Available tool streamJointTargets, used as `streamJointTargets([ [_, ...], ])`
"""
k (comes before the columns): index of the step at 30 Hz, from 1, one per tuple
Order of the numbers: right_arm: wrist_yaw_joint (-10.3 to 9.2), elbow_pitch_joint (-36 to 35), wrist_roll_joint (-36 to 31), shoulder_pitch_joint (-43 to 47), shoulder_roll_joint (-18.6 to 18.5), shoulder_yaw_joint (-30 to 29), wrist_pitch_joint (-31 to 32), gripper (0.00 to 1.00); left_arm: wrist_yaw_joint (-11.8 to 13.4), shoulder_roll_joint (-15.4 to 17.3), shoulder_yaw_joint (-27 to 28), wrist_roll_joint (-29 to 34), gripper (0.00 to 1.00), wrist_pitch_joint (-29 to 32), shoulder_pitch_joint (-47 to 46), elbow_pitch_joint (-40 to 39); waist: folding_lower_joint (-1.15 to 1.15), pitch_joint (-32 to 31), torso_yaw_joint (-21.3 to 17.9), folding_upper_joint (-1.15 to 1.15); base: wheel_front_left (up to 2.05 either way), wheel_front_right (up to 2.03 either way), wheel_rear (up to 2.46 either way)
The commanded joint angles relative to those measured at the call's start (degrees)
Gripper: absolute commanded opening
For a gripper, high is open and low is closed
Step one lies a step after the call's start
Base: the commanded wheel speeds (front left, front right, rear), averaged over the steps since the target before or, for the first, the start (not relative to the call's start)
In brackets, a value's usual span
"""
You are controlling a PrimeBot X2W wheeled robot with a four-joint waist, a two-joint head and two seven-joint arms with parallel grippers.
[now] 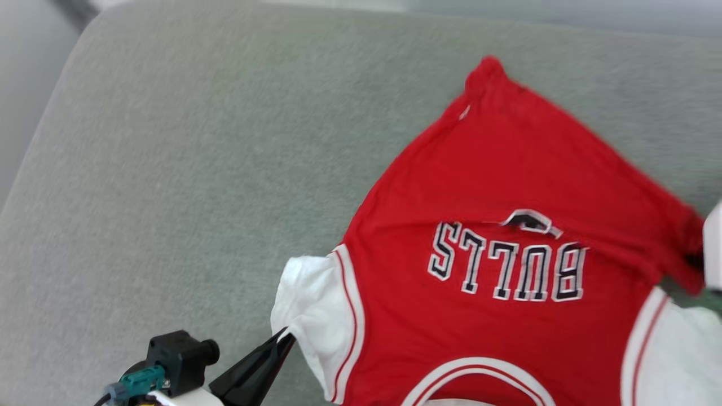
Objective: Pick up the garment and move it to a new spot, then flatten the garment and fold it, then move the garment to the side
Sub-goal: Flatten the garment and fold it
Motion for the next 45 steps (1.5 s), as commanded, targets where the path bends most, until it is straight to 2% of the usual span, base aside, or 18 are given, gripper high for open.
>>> streamJointTargets([
  [1,-0.02,-0.75,0.97,2.81,0.14,0.41,-0.42,0.00,0.19,0.31,0.31,-0.28,0.00,-0.36,0.82,0.50,0.01,-3.97,-3.85,0.00,0.00,0.00,0.00],
  [6,-0.02,-4.48,4.29,10.78,0.01,0.68,-1.59,0.00,0.48,0.28,0.75,-1.14,0.00,-1.06,1.89,1.87,0.01,-6.87,-6.46,0.00,0.00,0.00,0.00],
  [10,-0.02,-8.20,6.51,17.31,1.25,0.01,-2.36,0.00,0.79,0.19,1.37,-2.12,0.00,-1.66,2.92,2.81,0.01,-8.78,-8.15,0.00,0.00,0.00,0.00],
  [19,-0.02,-13.98,7.82,30.80,3.78,-1.10,-2.75,0.00,1.04,-0.15,2.26,-3.24,0.00,-3.14,3.94,3.99,0.01,-11.83,-10.36,0.00,0.00,0.00,0.00],
  [27,-0.02,-15.23,8.53,34.36,4.65,-0.72,-4.15,0.00,0.97,-0.54,1.66,-3.30,0.00,-3.45,4.39,4.02,0.01,-12.96,-11.02,0.00,0.00,0.00,0.00],
  [28,-0.02,-15.65,8.64,33.74,4.37,-0.56,-4.87,0.20,1.01,-0.45,1.67,-3.29,0.00,-3.41,4.39,3.93,0.01,-12.95,-11.02,0.00,0.00,0.00,0.00],
  [29,-0.02,-15.92,8.86,33.03,4.16,-0.54,-5.23,1.00,1.06,-0.35,1.73,-3.25,0.00,-3.39,4.37,3.81,0.01,-12.84,-11.00,0.00,0.00,0.00,0.00],
  [38,-0.02,-22.64,12.22,23.14,1.18,0.33,-3.85,1.00,0.99,-0.03,1.58,-2.20,0.00,-3.14,2.37,1.80,0.01,-9.45,-8.98,0.00,0.00,0.00,0.00],
  [42,-0.02,-23.95,11.24,15.47,1.54,1.68,-2.59,1.00,0.76,-0.22,1.11,-1.15,0.00,-2.77,0.90,0.43,0.01,-6.72,-7.15,0.00,0.00,0.00,0.00],
  [45,-0.02,-22.15,9.33,9.83,2.42,3.06,-2.36,1.00,0.54,-0.52,0.46,-0.24,0.00,-2.51,-0.48,-0.64,0.01,-4.24,-5.36,0.00,0.00,0.00,0.00],
])
